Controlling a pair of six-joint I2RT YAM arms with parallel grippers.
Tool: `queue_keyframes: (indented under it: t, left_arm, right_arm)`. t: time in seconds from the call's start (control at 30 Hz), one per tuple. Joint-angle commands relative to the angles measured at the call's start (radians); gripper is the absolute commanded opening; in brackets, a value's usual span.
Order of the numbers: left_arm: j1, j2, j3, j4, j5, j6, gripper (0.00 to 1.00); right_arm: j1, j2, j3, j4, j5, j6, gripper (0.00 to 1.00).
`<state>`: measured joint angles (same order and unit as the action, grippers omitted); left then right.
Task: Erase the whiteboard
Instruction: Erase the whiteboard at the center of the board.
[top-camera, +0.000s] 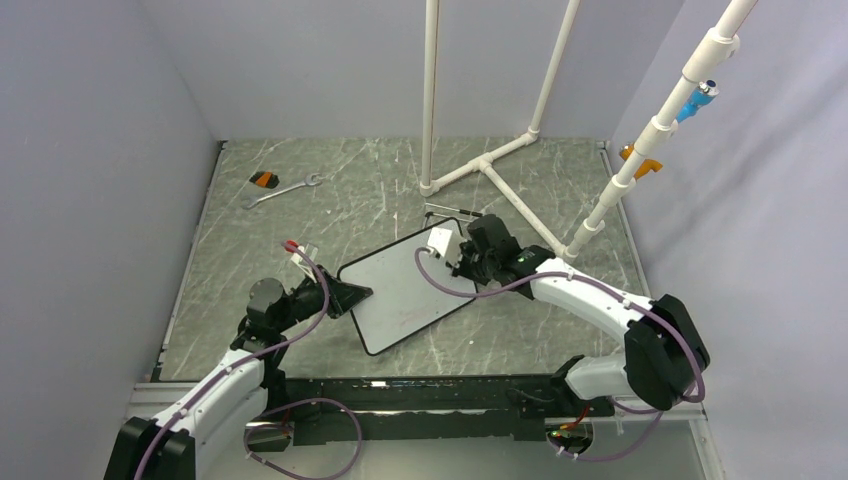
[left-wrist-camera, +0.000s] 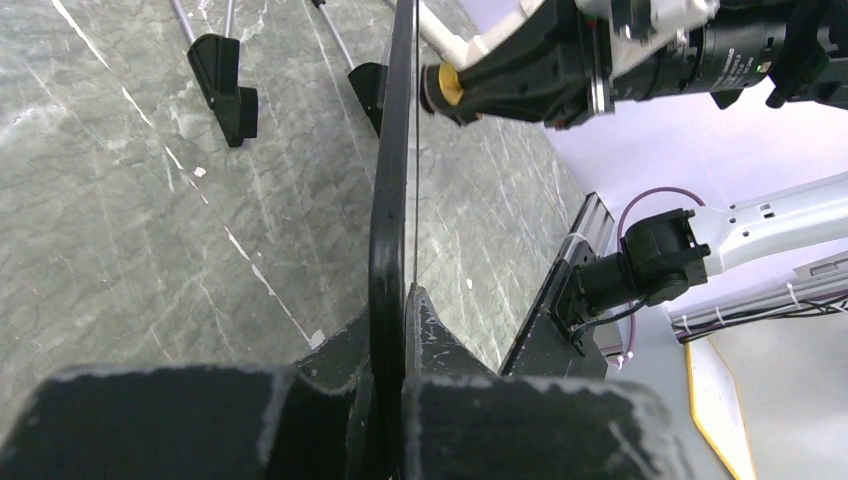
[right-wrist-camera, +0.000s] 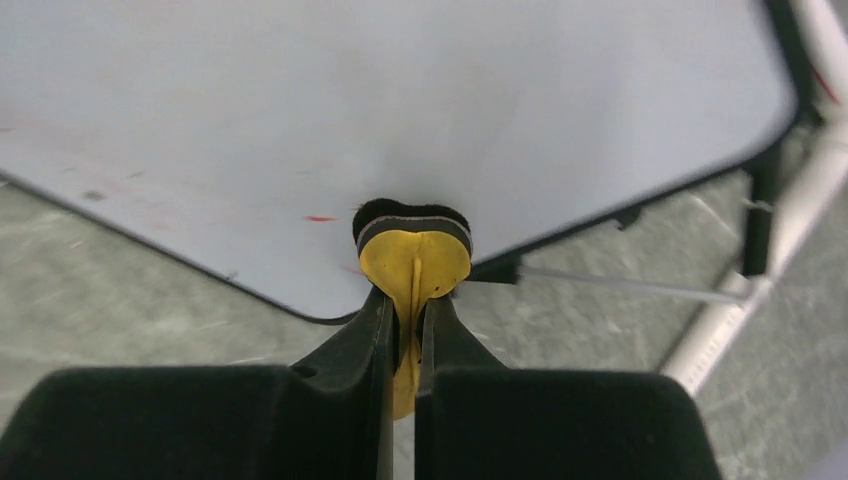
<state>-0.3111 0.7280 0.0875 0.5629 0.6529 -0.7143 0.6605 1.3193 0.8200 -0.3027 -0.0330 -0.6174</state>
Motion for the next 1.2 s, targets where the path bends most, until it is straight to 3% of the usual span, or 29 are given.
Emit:
queue_keyframes:
  t: [0.0,0.17,0.47,0.6,0.73,0.97,1.17]
  left_arm:
    - [-0.005,-0.006,0.015,0.017,0.036,0.030,0.00]
    - [-0.005,0.002,0.020,0.022,0.043,0.029,0.00]
    - [-0.005,-0.006,0.006,0.046,0.040,0.010,0.00]
    - [-0.005,0.017,0.000,0.091,0.051,-0.011,0.00]
    - [-0.004,0.033,-0.007,0.127,0.053,-0.028,0.00]
    - [-0.005,0.042,-0.021,0.175,0.049,-0.059,0.00]
    - [-0.005,0.054,-0.032,0.206,0.052,-0.076,0.00]
  right_arm:
    - [0.061,0.006,0.035,-0.110,-0.194,-0.095,0.00]
    - [0.108,0.019,0.042,-0.106,-0.207,-0.075,0.00]
    - [0.017,-0.006,0.009,0.160,0.074,0.173,0.00]
    - [0.022,0.016,0.021,0.122,-0.017,0.174,0.00]
    - [0.120,0.043,0.027,0.087,-0.107,0.140,0.00]
    - [0.281,0.109,0.063,0.073,-0.102,0.118,0.00]
    - [0.148,0.050,0.056,0.179,0.076,0.207,0.00]
